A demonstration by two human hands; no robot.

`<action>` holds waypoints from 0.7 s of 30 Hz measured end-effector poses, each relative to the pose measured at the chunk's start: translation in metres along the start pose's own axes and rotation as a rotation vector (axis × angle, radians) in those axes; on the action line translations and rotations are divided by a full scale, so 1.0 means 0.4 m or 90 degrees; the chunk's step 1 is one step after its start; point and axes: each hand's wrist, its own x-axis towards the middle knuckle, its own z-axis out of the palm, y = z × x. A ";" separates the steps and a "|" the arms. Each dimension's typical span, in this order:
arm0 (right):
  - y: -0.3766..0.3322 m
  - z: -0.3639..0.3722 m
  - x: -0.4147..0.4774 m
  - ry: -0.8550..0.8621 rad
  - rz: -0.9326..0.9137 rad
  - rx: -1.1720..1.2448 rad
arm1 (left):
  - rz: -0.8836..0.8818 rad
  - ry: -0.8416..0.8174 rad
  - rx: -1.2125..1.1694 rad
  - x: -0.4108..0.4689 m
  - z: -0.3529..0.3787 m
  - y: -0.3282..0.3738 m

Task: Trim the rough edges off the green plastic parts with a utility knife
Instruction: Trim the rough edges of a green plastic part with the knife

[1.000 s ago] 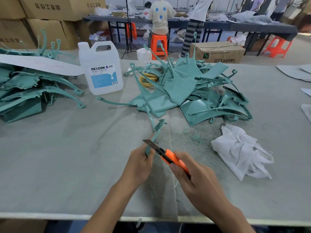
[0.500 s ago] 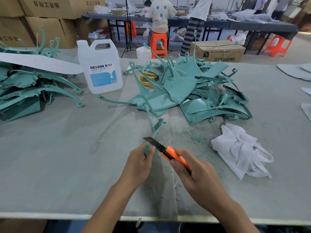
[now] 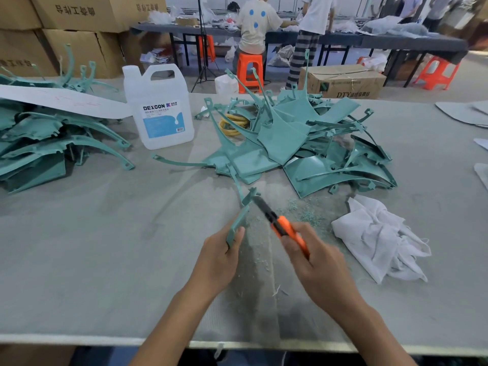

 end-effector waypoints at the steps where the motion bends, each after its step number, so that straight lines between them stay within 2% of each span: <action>1: 0.012 -0.006 0.008 0.002 0.022 -0.007 | -0.002 -0.006 -0.001 0.000 0.000 0.002; 5: 0.020 -0.016 0.005 0.028 0.035 0.064 | -0.036 -0.016 -0.051 -0.009 -0.011 0.031; 11: -0.005 -0.090 0.024 0.153 0.081 0.284 | 0.006 -0.004 -0.143 -0.030 -0.055 0.128; 15: -0.022 -0.127 0.028 0.195 0.073 0.317 | 0.011 0.096 -0.230 -0.017 -0.110 0.197; 18: -0.028 -0.125 0.021 0.205 0.078 0.348 | 0.011 0.203 -0.438 0.000 -0.165 0.255; 21: -0.030 -0.114 0.007 0.192 0.105 0.375 | 0.049 0.298 -0.579 0.025 -0.244 0.310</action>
